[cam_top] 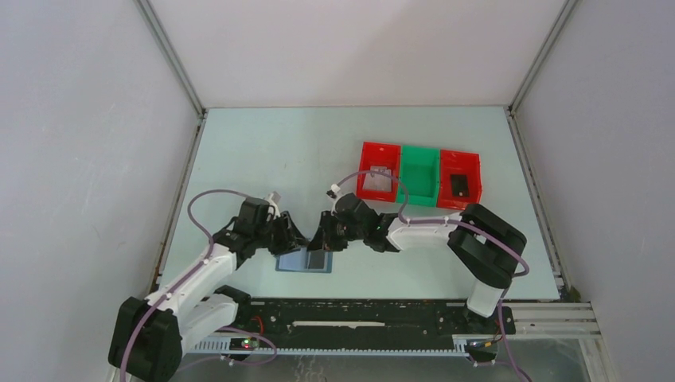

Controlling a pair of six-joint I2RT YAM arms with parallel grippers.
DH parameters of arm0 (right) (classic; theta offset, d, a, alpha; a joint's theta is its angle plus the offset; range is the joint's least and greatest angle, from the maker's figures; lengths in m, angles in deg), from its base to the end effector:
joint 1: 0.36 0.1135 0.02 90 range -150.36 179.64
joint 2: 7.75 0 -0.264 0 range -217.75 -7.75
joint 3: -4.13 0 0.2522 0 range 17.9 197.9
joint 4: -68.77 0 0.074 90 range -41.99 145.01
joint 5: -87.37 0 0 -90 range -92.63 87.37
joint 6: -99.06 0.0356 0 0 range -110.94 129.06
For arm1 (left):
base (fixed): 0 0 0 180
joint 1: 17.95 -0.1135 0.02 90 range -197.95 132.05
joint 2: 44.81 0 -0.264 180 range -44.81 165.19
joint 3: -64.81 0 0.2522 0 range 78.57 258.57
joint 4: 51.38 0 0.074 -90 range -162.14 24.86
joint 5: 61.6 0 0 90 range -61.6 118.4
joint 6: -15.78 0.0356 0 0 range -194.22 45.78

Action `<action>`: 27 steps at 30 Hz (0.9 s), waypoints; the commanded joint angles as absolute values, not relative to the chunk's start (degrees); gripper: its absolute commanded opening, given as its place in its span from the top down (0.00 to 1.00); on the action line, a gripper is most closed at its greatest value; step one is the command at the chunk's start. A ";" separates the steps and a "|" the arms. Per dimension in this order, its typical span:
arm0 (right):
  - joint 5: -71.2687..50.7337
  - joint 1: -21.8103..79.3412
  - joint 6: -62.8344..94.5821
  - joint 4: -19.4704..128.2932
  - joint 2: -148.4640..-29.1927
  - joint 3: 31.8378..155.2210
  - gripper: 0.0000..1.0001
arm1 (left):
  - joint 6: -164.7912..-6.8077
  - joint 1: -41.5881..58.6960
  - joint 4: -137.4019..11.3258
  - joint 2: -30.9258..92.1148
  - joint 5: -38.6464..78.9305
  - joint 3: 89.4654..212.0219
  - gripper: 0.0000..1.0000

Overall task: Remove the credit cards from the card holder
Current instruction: Remove the credit card from the card holder.

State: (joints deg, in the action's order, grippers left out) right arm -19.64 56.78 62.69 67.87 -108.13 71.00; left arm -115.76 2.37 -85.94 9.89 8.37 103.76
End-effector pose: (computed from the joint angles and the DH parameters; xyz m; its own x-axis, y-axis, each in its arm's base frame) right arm 0.1904 0.3139 0.1729 -0.9341 -0.0270 -0.3561 -0.3071 0.5697 0.7623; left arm 0.1634 -0.0735 0.1778 -0.8925 -0.3339 -0.3032 -0.0808 0.7798 -0.6208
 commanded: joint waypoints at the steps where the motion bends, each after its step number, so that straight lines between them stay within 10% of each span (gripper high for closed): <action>1: -20.71 57.31 61.92 69.68 -109.84 73.50 0.71 | -114.70 1.92 -86.38 8.68 8.62 106.37 0.54; 27: -13.79 55.87 64.13 63.08 -109.64 69.68 0.67 | -114.67 1.21 -96.07 2.12 18.53 111.71 0.55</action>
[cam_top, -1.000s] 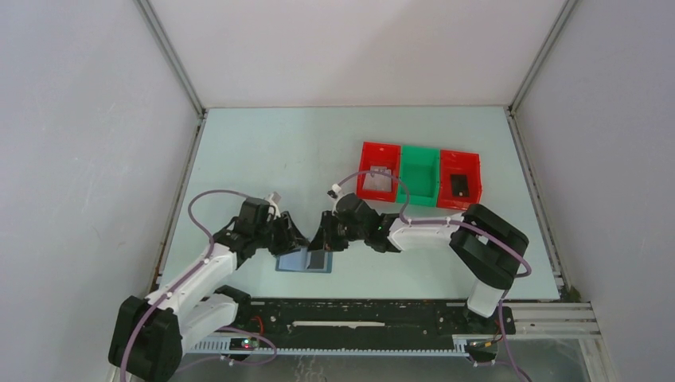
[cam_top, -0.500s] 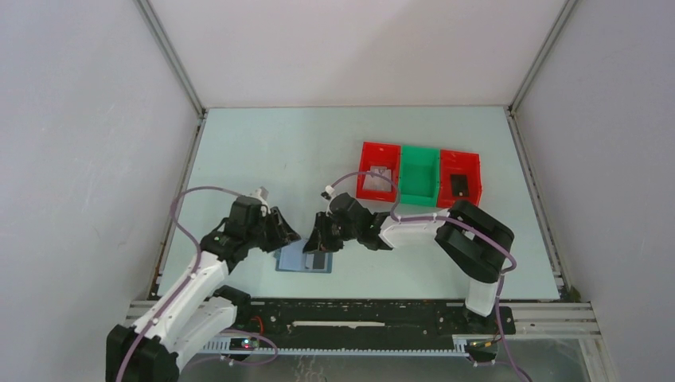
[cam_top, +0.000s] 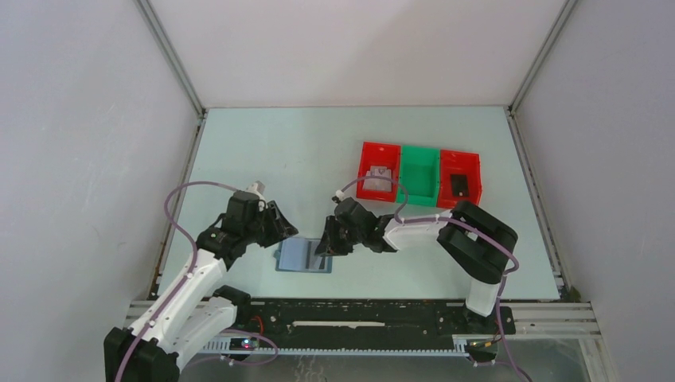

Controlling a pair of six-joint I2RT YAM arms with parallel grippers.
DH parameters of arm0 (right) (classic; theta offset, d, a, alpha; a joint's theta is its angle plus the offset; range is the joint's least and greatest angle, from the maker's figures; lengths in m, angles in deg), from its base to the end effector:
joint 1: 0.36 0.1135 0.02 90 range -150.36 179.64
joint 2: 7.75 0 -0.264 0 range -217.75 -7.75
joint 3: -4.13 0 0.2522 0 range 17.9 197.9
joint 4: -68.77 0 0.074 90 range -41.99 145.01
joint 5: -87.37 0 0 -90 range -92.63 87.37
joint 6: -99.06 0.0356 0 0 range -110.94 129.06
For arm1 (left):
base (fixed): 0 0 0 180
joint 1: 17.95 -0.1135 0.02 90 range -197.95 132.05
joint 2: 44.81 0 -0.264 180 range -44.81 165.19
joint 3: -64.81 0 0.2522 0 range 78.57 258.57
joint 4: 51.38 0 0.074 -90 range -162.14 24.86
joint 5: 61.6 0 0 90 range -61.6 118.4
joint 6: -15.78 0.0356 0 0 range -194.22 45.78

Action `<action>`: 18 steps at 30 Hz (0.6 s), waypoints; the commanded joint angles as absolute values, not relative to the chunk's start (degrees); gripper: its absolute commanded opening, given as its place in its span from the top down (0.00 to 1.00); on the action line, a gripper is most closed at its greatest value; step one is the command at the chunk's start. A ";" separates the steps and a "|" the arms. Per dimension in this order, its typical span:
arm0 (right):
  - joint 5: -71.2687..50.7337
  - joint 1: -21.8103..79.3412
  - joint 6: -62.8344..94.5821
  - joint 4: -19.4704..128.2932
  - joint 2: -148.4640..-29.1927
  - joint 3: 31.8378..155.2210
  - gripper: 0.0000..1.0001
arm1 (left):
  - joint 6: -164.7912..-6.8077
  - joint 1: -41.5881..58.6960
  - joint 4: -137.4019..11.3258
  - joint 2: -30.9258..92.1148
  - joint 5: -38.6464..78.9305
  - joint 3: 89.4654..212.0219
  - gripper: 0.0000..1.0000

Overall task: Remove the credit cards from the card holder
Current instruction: Remove the credit card from the card holder.

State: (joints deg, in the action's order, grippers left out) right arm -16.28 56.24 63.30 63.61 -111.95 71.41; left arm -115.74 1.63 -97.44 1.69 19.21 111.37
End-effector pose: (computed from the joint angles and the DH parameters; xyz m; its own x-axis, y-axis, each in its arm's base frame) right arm 0.1950 0.3110 0.1452 -0.9522 -0.0115 -0.3054 -0.2311 0.6812 0.6947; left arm 0.1548 -0.0611 0.2268 -0.7960 -0.4114 -0.4440 -0.1233 0.8283 -0.5465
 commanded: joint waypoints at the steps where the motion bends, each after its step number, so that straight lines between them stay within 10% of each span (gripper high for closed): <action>1: -13.72 55.90 64.33 63.10 -109.54 69.47 0.67 | -114.59 1.21 -95.89 2.36 18.30 111.71 0.55; 18: -12.01 56.46 66.45 62.75 -108.38 67.64 0.66 | -114.66 1.21 -94.12 3.71 16.97 110.95 0.55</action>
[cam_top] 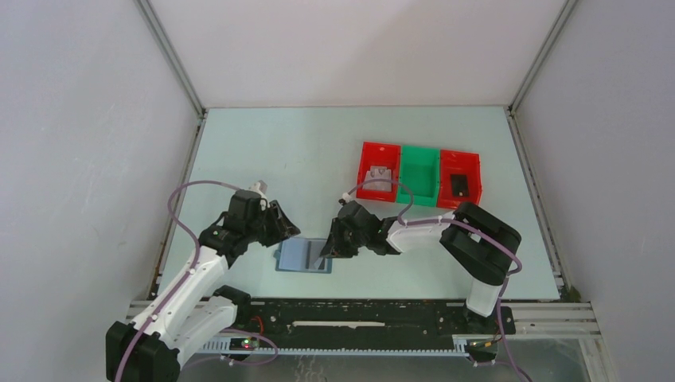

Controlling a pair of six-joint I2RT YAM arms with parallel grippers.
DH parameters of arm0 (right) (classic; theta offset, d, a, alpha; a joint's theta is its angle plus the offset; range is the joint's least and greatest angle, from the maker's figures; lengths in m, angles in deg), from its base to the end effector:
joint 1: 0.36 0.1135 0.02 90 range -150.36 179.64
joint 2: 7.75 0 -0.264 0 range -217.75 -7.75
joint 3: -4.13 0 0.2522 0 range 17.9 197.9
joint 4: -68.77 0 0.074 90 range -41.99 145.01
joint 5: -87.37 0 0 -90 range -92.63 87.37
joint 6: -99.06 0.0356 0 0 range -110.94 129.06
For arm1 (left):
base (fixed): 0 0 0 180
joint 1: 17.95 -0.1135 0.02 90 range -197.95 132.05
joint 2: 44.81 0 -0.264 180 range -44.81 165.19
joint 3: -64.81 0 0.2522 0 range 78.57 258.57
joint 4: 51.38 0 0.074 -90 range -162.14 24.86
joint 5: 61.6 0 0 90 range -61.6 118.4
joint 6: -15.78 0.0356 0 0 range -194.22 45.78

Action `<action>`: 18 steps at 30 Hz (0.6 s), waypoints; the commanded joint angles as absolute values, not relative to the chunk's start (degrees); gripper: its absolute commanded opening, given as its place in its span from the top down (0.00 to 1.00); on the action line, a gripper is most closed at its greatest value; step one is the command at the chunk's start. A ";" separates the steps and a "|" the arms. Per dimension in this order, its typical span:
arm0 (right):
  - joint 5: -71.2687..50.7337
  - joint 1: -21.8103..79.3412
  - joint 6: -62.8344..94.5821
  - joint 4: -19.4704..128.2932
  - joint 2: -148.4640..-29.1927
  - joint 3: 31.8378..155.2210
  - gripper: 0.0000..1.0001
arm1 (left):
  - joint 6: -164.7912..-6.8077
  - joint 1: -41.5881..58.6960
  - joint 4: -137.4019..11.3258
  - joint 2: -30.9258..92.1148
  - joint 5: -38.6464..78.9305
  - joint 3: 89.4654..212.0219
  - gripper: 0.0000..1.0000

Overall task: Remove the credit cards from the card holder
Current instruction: Remove the credit card from the card holder.

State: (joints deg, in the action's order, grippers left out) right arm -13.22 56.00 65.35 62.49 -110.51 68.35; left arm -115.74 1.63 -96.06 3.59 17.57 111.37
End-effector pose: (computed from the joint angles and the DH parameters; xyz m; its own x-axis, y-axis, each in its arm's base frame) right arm 0.1900 0.2974 0.1370 -0.9575 0.0370 -0.2859 -0.1694 0.7301 0.6620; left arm 0.1596 -0.0639 0.2238 -0.8108 -0.4026 -0.4248 -0.1155 0.8216 -0.5582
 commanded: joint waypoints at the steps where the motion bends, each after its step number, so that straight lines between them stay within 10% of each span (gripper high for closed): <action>1: -12.15 56.64 66.41 63.07 -108.49 67.64 0.66 | -114.65 1.21 -94.02 3.70 16.98 110.92 0.55; 18: -18.72 56.24 65.65 73.82 -111.13 69.56 0.52 | -114.62 1.22 -95.87 1.69 18.08 112.53 0.55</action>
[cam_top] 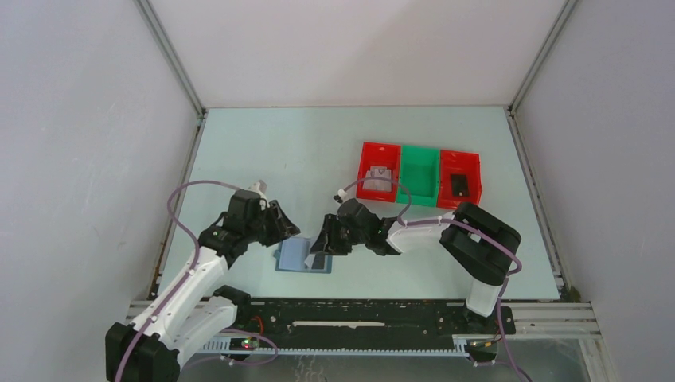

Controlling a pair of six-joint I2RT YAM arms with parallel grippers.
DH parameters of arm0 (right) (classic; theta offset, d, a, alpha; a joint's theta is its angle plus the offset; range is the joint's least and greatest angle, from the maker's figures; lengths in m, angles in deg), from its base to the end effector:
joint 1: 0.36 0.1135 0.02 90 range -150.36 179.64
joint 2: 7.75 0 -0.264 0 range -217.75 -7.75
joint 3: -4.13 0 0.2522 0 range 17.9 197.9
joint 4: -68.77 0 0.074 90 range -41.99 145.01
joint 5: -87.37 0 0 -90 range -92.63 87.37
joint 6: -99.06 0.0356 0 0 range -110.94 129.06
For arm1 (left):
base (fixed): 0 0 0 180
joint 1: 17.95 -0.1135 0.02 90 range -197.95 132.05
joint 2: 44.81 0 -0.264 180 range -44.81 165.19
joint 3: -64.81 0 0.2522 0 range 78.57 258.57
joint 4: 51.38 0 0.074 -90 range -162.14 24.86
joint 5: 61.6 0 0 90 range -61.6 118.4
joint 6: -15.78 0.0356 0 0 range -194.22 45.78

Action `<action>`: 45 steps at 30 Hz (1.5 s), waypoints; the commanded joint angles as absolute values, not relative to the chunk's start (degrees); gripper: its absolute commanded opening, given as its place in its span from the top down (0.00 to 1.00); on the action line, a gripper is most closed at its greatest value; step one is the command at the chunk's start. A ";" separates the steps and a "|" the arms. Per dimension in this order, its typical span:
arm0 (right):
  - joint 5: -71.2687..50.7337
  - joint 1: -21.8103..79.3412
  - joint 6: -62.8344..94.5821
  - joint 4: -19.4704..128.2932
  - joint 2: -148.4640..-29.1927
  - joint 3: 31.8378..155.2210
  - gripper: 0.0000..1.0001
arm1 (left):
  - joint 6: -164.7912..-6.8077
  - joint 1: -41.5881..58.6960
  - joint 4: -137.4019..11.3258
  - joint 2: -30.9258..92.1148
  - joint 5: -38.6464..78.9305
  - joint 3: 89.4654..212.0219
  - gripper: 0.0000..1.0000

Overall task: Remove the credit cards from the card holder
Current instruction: Remove the credit card from the card holder.

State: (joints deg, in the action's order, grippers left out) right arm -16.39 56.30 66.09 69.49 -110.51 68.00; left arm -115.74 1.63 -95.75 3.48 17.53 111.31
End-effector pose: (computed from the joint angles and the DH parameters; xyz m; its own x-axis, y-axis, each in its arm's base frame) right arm 0.1908 0.3054 0.1455 -0.9518 0.0358 -0.3045 -0.2126 0.6386 0.7396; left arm 0.1597 -0.0639 0.2241 -0.8085 -0.4033 -0.4284 -0.1119 0.8202 -0.5610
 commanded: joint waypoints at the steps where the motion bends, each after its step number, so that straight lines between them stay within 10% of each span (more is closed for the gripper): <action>1: -19.31 56.28 65.32 73.64 -111.87 70.51 0.52 | -114.50 1.21 -96.60 1.30 18.53 113.06 0.55; 21: -24.78 58.52 62.72 66.44 -125.69 90.71 0.51 | -113.62 -0.63 -103.55 -3.63 20.03 117.90 0.54; 45: -16.39 55.89 63.53 67.15 -111.54 69.58 0.65 | -119.07 -0.28 -79.31 10.57 -0.26 105.94 0.55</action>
State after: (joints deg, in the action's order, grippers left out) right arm -17.92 56.61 62.12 65.36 -112.56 70.73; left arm -115.85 -0.12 -89.00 8.66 5.86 109.01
